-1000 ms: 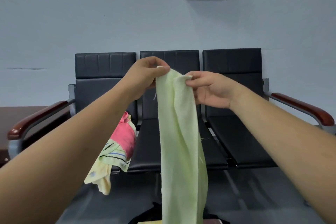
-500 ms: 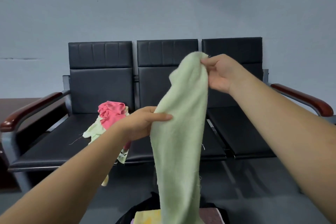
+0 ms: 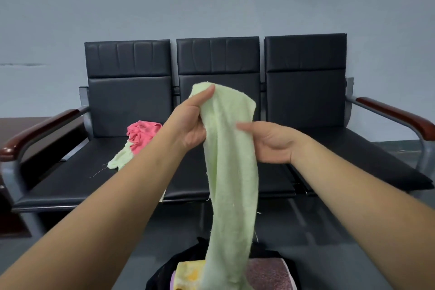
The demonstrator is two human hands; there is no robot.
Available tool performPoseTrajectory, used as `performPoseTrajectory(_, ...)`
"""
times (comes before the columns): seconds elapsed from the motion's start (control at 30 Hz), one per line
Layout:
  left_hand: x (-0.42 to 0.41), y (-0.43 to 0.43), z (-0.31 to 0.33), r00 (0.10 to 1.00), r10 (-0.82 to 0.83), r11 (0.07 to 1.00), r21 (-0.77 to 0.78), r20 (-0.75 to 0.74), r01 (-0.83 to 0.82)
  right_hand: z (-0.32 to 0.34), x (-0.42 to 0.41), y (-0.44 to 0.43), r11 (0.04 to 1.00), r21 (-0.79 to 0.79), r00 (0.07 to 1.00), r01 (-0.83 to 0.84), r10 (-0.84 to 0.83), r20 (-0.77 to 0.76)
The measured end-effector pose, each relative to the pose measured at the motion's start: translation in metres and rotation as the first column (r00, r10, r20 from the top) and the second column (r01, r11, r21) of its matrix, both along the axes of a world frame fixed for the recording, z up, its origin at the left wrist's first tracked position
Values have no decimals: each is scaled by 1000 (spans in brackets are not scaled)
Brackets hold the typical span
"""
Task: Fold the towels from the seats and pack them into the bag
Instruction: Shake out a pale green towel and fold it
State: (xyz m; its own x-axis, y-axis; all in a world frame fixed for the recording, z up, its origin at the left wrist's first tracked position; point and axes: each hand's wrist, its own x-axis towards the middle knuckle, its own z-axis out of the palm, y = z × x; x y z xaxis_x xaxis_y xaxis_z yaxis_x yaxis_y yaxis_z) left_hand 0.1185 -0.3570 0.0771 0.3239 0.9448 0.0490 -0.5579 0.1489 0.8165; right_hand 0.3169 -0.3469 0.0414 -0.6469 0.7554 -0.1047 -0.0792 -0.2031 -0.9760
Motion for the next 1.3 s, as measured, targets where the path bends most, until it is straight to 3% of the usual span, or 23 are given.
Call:
performPoseTrajectory(0.07,-4,5,-1,992,71,997,6,-102,-71,4,-4,-3,995,51,994,91,-94,63)
performPoseTrajectory(0.2,-14,15,-14,967,236,968,-59,-98,-243,19,-9,-2,972,33,967,235,-230,-109)
performPoseTrajectory(0.27,-18,10,-22,981,66,998,22,-180,-63,26,-13,0,956,-3,940,293,-289,-181)
performPoseTrajectory(0.33,-19,6,-34,916,-106,979,122,-387,165,32,-14,5,939,-47,912,340,-341,-226)
performPoseTrajectory(0.4,-17,4,-48,807,-139,950,152,-573,272,36,-13,8,922,-79,891,379,-387,-240)
performPoseTrajectory(0.47,-13,4,-59,763,-73,944,202,-642,260,38,-8,11,909,-101,878,404,-416,-237)
performPoseTrajectory(0.63,-13,9,-65,939,9,977,202,-343,65,38,9,11,901,-83,891,425,-433,-136)
performPoseTrajectory(0.77,-9,7,-59,964,75,995,80,-255,-56,29,22,15,892,95,890,442,-450,75)
performPoseTrajectory(0.83,-3,3,-54,974,66,998,30,-215,-61,24,26,17,907,-1,907,420,-420,-41)
performPoseTrajectory(0.93,-1,7,-45,999,47,999,-20,-4,-47,10,28,14,953,-89,917,290,-304,-259)
performPoseTrajectory(1.03,-9,13,-39,991,53,997,-56,119,-46,-12,24,9,993,-12,986,118,-118,-119)
performPoseTrajectory(1.13,-15,9,-41,997,-15,999,-44,79,18,-18,23,14,989,29,988,144,-142,-65)
performPoseTrajectory(1.3,-26,11,-54,956,-25,996,77,-293,50,-11,22,20,917,-24,899,399,-396,-186)
